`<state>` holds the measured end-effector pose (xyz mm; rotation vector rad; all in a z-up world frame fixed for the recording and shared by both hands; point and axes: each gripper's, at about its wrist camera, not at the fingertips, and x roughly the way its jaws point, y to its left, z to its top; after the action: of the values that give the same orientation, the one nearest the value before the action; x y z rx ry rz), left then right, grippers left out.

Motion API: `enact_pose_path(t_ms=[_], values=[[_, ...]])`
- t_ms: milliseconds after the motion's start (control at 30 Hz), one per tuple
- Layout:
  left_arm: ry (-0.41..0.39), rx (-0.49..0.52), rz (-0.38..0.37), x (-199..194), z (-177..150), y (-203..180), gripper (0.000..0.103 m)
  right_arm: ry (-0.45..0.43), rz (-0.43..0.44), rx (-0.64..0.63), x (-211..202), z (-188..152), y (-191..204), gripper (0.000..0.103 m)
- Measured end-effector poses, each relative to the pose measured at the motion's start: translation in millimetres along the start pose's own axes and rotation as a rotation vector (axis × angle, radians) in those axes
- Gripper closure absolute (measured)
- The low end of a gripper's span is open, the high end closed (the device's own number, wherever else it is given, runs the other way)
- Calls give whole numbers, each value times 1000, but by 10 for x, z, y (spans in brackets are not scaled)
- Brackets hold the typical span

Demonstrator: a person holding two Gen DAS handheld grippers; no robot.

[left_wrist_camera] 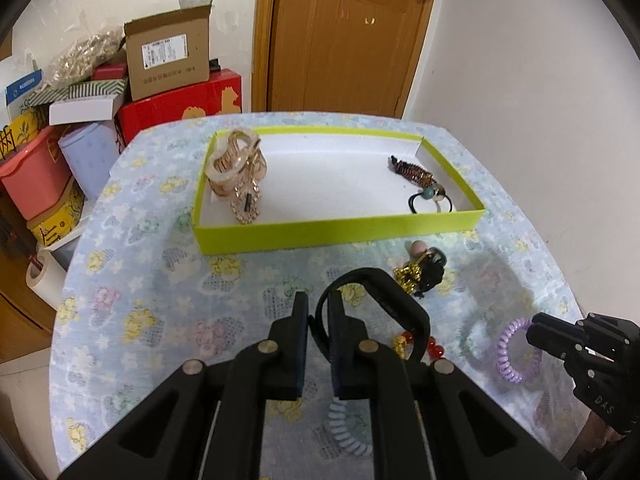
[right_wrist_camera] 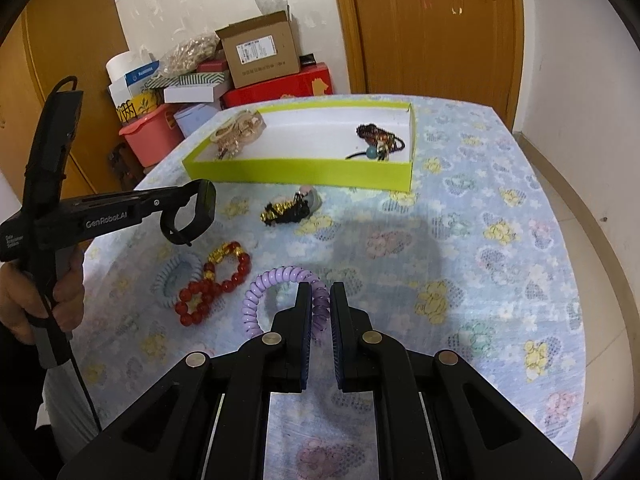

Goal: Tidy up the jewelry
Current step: 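Grasp the black band with the left gripper while the right gripper grasps the purple coil tie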

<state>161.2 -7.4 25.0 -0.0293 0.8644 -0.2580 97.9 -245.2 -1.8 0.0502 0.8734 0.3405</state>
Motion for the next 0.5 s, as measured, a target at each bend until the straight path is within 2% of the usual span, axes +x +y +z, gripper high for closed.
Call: enact_pose_path(t_ms=[500], values=[[-66, -22, -13, -283, 193, 83, 93, -77, 8, -7, -138, 423, 21, 94]])
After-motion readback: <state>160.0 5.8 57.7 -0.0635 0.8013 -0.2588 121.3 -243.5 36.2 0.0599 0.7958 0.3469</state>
